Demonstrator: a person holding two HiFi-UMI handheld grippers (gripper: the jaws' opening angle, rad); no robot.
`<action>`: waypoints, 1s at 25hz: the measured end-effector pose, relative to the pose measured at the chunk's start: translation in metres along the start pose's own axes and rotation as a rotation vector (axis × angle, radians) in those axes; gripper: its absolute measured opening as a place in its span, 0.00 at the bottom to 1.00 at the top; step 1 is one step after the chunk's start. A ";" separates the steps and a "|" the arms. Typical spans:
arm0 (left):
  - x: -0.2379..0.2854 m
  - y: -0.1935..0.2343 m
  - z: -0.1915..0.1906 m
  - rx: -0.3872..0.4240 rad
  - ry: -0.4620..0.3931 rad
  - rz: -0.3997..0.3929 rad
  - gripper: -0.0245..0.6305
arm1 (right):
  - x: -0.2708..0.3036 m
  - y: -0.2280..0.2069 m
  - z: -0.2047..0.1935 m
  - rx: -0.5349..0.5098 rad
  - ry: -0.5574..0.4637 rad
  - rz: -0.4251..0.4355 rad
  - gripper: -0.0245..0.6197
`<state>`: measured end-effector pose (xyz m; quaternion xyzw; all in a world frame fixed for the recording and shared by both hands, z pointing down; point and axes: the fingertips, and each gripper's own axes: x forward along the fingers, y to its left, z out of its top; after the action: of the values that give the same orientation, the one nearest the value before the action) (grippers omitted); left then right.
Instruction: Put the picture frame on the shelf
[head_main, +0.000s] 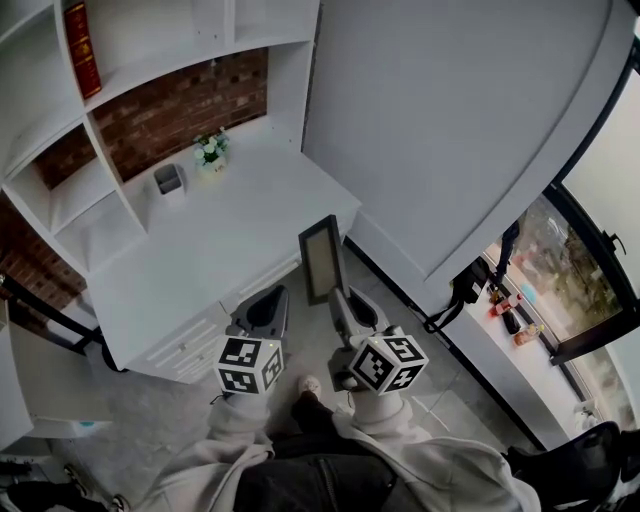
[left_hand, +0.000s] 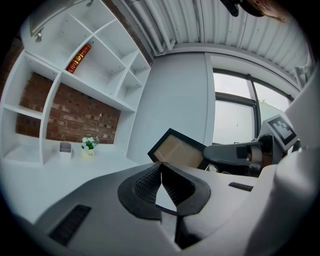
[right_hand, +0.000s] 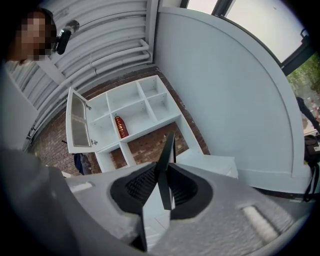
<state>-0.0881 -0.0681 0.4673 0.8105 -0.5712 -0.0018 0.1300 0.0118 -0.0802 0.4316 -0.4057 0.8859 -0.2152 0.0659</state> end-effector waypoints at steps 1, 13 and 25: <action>0.006 0.001 0.002 0.001 -0.003 0.005 0.04 | 0.005 -0.004 0.003 -0.001 0.000 0.006 0.15; 0.078 0.013 0.013 0.026 -0.012 0.063 0.04 | 0.053 -0.058 0.031 0.037 -0.003 0.068 0.15; 0.140 0.020 0.025 0.045 -0.002 0.096 0.04 | 0.087 -0.106 0.059 0.103 -0.005 0.099 0.15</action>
<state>-0.0614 -0.2094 0.4673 0.7847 -0.6096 0.0166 0.1112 0.0447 -0.2258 0.4294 -0.3581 0.8924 -0.2560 0.0993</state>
